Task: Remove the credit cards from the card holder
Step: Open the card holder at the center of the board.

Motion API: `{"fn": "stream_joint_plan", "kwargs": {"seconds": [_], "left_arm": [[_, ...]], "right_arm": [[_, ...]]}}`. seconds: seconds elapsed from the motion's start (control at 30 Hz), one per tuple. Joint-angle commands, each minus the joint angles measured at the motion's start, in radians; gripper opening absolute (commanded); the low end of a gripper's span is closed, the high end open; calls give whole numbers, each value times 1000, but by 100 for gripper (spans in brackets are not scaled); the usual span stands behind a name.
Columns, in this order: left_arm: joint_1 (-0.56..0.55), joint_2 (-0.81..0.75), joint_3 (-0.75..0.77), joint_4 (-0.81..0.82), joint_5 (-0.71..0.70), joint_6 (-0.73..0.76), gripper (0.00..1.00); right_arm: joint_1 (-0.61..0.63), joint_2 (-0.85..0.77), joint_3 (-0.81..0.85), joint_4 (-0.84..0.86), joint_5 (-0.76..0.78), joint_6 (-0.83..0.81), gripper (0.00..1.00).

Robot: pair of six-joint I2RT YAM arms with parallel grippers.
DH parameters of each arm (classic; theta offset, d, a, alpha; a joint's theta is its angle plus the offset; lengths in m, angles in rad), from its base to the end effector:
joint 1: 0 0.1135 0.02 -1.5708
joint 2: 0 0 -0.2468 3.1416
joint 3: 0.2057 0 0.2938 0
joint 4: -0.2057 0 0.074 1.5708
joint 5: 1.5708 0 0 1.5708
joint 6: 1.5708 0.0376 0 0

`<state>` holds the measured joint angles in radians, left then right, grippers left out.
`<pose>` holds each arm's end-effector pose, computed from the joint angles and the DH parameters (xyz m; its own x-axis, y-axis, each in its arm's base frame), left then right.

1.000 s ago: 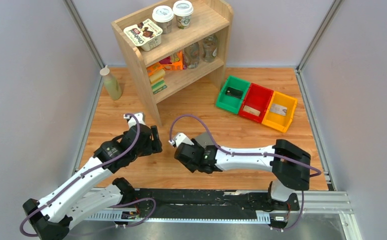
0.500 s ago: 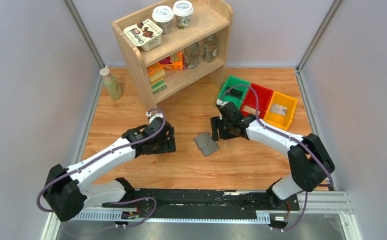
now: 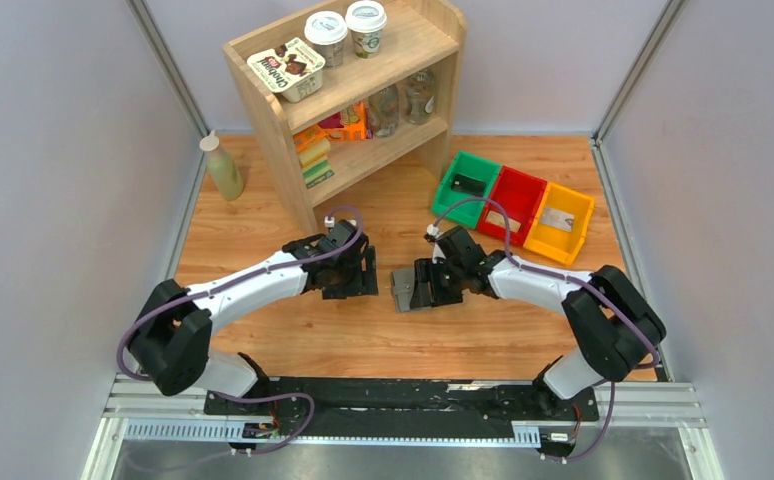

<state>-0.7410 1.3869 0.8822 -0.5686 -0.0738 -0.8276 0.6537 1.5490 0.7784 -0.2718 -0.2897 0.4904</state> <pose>0.2297 -0.2064 0.1716 -0.9153 -0.1579 -0.3706 -0.0394 0.9507 -0.3075 0.2461 0.2021 0.1079 -0.9331 -0.1462 -0.3285 -0.2921 0.8412 0.4551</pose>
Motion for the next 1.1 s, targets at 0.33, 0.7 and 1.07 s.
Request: {"fn": "stream_joint_plan", "kwargs": {"seconds": [0.33, 0.7, 1.07], "left_arm": [[-21, 184, 122, 136, 150, -8, 78], [-28, 326, 176, 190, 215, -31, 75], [-37, 386, 199, 216, 216, -48, 65]], "right_arm": [[-137, -47, -108, 219, -154, 111, 58], [-178, 23, -154, 309, -193, 112, 53], [-175, 29, -197, 356, -215, 131, 48]]}}
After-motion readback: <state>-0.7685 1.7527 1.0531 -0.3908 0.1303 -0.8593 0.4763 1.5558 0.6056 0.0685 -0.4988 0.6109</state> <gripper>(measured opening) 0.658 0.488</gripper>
